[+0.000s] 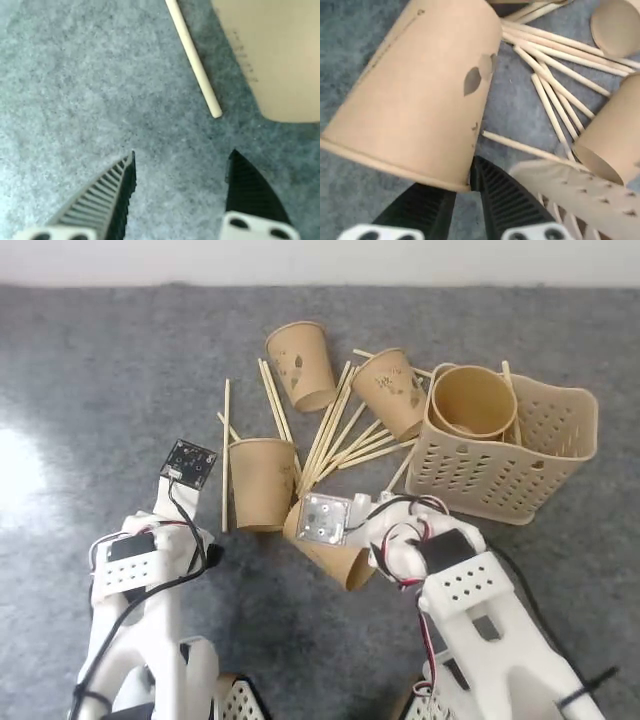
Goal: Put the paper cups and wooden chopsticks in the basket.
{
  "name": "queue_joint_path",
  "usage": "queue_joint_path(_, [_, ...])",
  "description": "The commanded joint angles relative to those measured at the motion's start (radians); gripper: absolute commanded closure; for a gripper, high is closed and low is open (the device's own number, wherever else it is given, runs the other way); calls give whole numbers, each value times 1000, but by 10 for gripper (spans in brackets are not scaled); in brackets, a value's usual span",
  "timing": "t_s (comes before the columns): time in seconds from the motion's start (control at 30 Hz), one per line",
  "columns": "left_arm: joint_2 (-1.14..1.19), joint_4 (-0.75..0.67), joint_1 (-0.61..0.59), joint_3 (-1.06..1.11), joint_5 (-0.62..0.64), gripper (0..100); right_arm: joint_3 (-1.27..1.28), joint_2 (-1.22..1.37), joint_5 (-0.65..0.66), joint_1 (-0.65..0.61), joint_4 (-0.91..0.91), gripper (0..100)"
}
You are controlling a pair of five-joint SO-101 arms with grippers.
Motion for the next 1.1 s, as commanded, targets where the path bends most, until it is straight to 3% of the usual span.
queue_joint_path(0.0, [-28,-17,-2,-4,9,709,-74,-7,-14,47,16,991])
queue_joint_path(0.3, [-28,-18,-2,-4,9,709,-264,-180,-34,116,222,991])
queue_joint_path(0.87, [-28,-14,-3,-4,9,709,-793,-199,-497,122,479,991])
queue_joint_path(1.07, [-28,-14,-5,-4,9,709,-1037,-105,-615,239,598,991])
